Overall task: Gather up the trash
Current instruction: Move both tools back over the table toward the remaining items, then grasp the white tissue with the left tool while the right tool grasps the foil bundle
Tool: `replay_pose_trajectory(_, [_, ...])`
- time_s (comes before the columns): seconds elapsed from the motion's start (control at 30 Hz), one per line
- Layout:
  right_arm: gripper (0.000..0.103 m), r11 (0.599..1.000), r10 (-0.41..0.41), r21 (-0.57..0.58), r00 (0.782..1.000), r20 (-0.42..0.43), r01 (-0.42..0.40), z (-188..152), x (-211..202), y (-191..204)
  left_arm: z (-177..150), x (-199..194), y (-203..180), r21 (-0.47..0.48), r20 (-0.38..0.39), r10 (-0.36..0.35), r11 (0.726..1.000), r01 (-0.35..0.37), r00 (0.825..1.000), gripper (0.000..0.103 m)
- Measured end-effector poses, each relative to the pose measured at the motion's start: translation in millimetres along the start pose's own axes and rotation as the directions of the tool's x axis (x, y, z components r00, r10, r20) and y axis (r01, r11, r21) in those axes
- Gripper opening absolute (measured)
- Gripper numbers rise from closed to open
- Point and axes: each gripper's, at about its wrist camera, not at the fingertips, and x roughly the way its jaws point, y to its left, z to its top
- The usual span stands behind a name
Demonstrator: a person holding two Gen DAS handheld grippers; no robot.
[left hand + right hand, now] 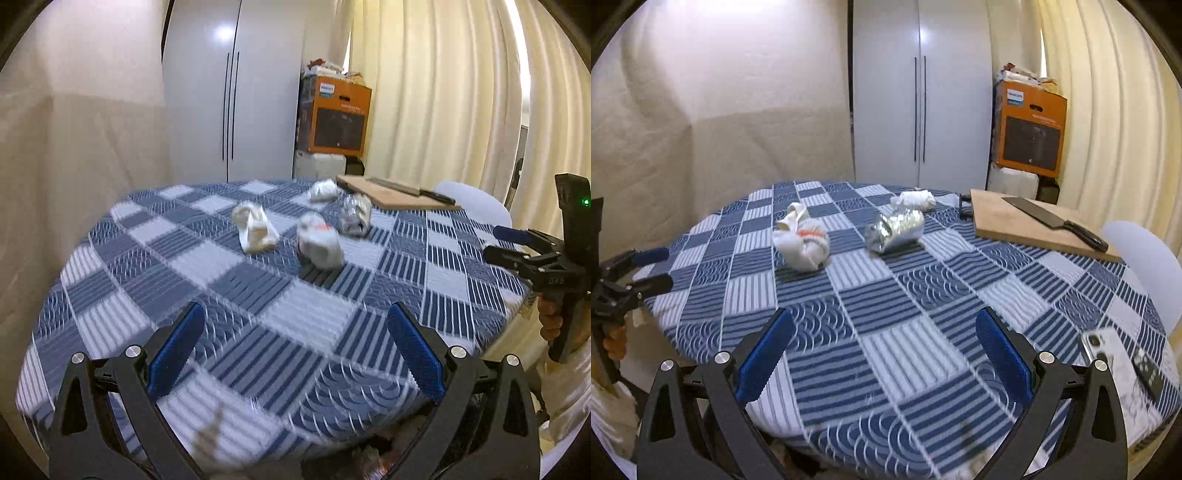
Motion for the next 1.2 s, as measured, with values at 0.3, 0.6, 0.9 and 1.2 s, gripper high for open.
replay_pose_trajectory(0.3, [0.095,0.996,0.020,0.083,1.000,0.008,-0.021,44.4,28.9,-8.6,50.2,28.9,18.3,-0.079,0.058,0.033,0.997,-0.028,0.998,0.097])
replay_pose_trajectory(0.6, [0.095,0.997,0.015,0.074,0.999,-0.040,-0.012,84.8,73.2,-16.5,79.0,94.3,41.7,-0.116,-0.094,-0.017,0.993,0.006,0.995,0.097])
replay_pose_trajectory(0.9, [0.095,0.997,0.007,0.075,0.985,-0.170,0.006,108.3,150.3,-23.1,91.9,158.0,59.8,-0.194,-0.214,-0.022,0.981,-0.021,0.977,0.097])
replay_pose_trajectory(1.2, [0.095,0.992,0.008,0.122,0.975,-0.221,0.020,115.9,198.7,-31.2,93.8,200.4,73.4,-0.255,-0.291,-0.023,0.965,-0.055,0.957,0.097])
